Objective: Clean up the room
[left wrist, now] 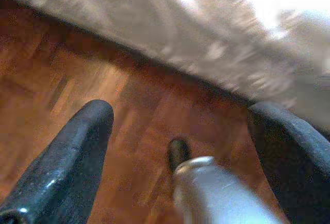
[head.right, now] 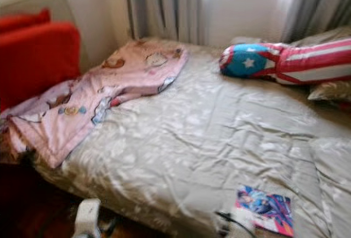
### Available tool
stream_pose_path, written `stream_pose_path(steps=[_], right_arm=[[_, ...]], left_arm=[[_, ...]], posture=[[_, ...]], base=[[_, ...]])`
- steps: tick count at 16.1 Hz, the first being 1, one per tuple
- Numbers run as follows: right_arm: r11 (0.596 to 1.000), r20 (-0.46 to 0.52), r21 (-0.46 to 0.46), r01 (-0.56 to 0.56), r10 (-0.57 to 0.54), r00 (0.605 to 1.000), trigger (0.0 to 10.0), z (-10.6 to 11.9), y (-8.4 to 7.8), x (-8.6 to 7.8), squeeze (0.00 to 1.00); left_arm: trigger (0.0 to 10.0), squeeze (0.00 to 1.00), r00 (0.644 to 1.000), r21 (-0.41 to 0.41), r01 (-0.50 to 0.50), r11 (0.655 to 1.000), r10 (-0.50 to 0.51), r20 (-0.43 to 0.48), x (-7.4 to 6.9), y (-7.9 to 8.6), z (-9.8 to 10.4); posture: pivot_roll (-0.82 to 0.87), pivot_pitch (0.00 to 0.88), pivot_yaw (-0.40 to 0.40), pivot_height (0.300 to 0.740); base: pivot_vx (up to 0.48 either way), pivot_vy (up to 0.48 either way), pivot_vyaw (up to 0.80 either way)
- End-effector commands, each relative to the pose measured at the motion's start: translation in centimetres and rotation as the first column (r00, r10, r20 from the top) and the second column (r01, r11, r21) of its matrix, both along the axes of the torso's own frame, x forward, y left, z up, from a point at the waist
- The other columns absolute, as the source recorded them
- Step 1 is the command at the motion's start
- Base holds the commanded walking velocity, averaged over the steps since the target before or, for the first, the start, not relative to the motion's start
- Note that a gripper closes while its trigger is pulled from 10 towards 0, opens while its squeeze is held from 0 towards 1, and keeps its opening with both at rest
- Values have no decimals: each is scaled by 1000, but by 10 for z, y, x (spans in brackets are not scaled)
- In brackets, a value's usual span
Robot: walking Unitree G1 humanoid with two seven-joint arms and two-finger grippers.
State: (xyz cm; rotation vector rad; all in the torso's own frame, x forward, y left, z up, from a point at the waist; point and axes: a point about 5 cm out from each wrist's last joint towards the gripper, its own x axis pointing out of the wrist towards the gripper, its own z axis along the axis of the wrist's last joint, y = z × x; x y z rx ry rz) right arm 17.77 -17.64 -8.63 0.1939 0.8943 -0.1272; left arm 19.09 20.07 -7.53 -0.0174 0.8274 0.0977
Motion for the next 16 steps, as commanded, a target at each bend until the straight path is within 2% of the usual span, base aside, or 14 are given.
stream_pose_path(steps=[1,7,16], right_arm=[[1000,1,-26,6,-6,1000,10000,0,-12,-4,0],[999,8,-32,6,-6,1000,10000,0,-20,-6,0],[1000,5,-30,0,0,1000,10000,0,-15,-5,0]], left_arm=[[10000,0,1000,-1,8,1000,-8,1,3,-3,1],[10000,0,1000,0,9,1000,-9,-4,1,-2,0],[10000,0,1000,0,11,1000,-11,0,2,-3,0]], posture=[[-22,0,5,740],[-20,0,2,740],[-20,0,6,740]], base=[[0,431,0],[0,424,0],[0,424,0]])
